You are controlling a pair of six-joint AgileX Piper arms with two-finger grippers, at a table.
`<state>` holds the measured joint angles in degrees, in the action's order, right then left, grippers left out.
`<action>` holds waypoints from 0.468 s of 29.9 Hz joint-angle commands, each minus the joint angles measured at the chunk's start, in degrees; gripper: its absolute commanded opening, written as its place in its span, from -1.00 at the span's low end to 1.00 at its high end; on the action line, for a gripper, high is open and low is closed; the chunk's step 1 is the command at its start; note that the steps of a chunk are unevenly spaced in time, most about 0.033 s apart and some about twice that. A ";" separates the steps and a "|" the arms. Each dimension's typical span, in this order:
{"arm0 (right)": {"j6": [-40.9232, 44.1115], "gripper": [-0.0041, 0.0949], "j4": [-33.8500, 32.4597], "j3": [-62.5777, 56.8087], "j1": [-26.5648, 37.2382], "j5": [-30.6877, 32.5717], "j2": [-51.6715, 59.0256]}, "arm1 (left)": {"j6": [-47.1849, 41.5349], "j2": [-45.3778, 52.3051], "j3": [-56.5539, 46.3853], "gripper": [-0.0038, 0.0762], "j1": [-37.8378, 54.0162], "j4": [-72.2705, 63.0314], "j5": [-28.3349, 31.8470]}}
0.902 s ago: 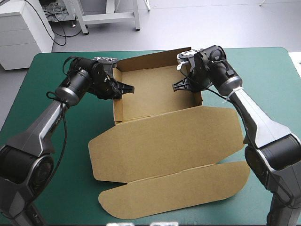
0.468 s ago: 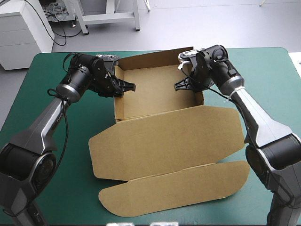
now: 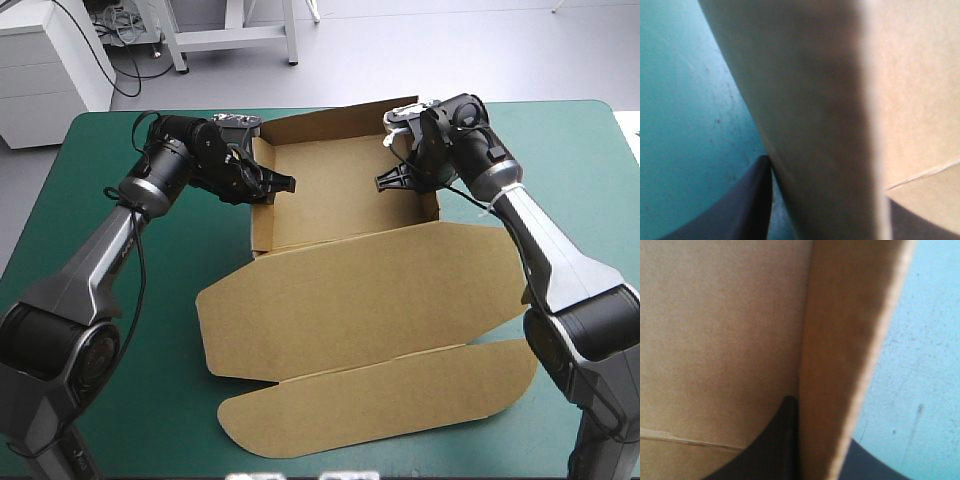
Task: Fold the box
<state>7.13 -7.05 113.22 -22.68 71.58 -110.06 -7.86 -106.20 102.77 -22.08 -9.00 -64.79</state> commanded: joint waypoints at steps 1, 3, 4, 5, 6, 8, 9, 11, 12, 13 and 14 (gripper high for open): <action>-3.13 -0.95 7.05 2.66 -1.45 0.15 4.06 | 6.55 2.05 1.12 -0.93 -2.30 -5.47 -1.98; -3.13 -0.95 7.05 2.66 -1.45 0.15 4.06 | 6.55 2.05 1.12 -0.92 -2.30 -4.07 -2.23; -3.13 -0.95 7.05 2.66 -1.45 0.15 4.06 | 6.44 2.05 1.12 -0.92 -2.30 -3.40 -2.23; -3.13 -0.95 7.54 2.66 -1.45 0.15 4.06 | 6.44 2.05 1.12 -0.92 -2.30 -3.15 -2.23; -3.28 -0.95 7.67 2.66 -1.45 0.15 4.06 | 6.44 2.05 1.12 -0.92 -2.30 -3.27 -1.93; -3.40 -0.95 7.67 2.66 -1.45 0.15 4.06 | 6.44 2.05 1.12 -0.92 -2.30 -3.87 -1.67; -3.55 -0.95 7.67 2.66 -1.45 0.15 4.06 | 6.44 2.05 1.12 -0.92 -2.30 -4.03 -1.67; -3.71 -0.95 7.67 2.66 -1.45 0.15 4.06 | 6.44 2.05 1.12 -0.91 -2.30 -4.15 -1.57; -3.98 -0.95 7.67 2.66 -1.45 0.15 4.06 | 6.44 2.05 1.12 -0.89 -2.30 -4.15 -1.57; -4.48 -0.95 7.67 2.66 -1.45 0.15 4.06 | 6.44 2.05 1.12 -0.85 -2.30 -4.15 -1.71; -4.90 -0.95 7.67 2.66 -1.45 0.15 4.06 | 6.69 2.05 1.12 -0.81 -2.30 -4.15 -1.86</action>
<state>6.67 -6.80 113.22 -22.68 71.58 -110.06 -7.86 -106.20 102.77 -22.08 -8.56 -64.97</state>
